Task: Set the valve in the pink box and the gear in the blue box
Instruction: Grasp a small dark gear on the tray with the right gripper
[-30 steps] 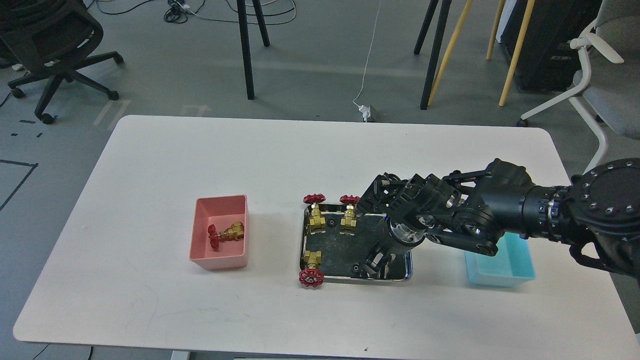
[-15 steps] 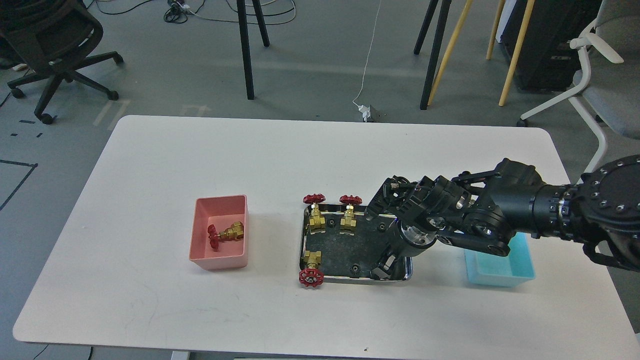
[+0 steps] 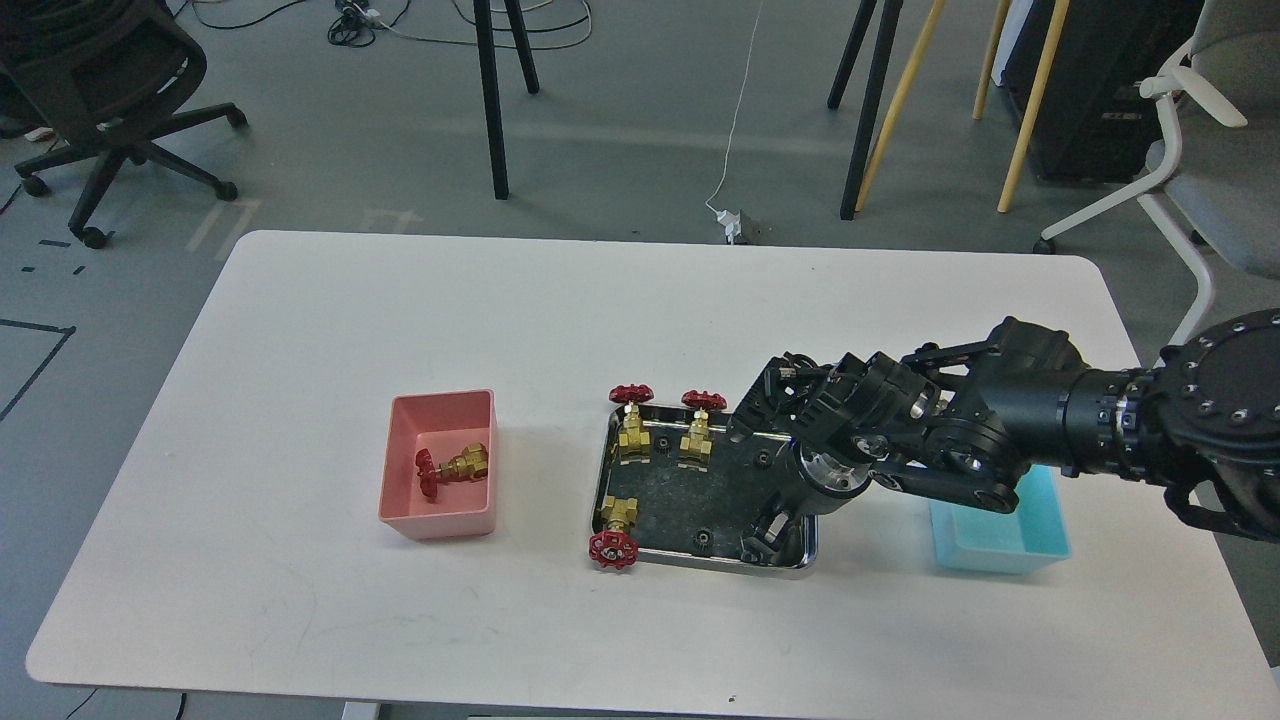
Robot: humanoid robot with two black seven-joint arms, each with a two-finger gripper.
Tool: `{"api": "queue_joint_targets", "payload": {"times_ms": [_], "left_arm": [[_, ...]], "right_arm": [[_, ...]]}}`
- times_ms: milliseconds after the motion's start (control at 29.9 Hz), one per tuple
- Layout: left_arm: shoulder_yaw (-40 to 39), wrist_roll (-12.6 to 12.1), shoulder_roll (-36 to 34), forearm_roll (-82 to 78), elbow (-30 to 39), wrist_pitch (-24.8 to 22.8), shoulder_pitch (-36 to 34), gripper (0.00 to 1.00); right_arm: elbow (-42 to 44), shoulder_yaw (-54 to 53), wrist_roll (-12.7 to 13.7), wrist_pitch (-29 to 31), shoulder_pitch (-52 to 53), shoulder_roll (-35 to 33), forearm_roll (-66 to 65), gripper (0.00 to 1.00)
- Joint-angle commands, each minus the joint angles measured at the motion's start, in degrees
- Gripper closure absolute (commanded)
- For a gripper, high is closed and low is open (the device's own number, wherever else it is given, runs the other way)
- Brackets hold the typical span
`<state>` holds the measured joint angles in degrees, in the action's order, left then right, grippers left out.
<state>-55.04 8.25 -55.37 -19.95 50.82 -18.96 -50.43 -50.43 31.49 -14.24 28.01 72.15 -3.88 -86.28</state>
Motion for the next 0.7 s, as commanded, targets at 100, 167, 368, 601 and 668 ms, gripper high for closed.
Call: {"api": "queue_joint_targets", "payload": {"times_ms": [100,167,368,601,668], "left_arm": [[0.02,0.02,0.09,0.0,-0.11,0.06,-0.02,0.02],[0.02,0.02,0.09,0.0,-0.11,-0.03,-0.02,0.02],[0.02,0.02,0.09,0.0,-0.11,-0.03,-0.1,0.02],[0.02,0.02,0.0,0.0,-0.11,-0.03,-0.1,0.02],[0.02,0.02,0.0,0.0,-0.11,-0.03,-0.19,0.02]], "right_arm": [[-0.2,-0.02,0.0,-0.01,0.62,0.1,0.06,0.61],[-0.2,-0.02,0.0,-0.01,0.71,0.19,0.06,0.61],[-0.11,-0.02,0.0,-0.01,0.71,1.15,0.06,0.63],[0.06,0.15,0.0,-0.01,0.53,1.86,-0.03,0.65],[0.06,0.15,0.0,-0.01,0.62,1.86,-0.03,0.67]]}}
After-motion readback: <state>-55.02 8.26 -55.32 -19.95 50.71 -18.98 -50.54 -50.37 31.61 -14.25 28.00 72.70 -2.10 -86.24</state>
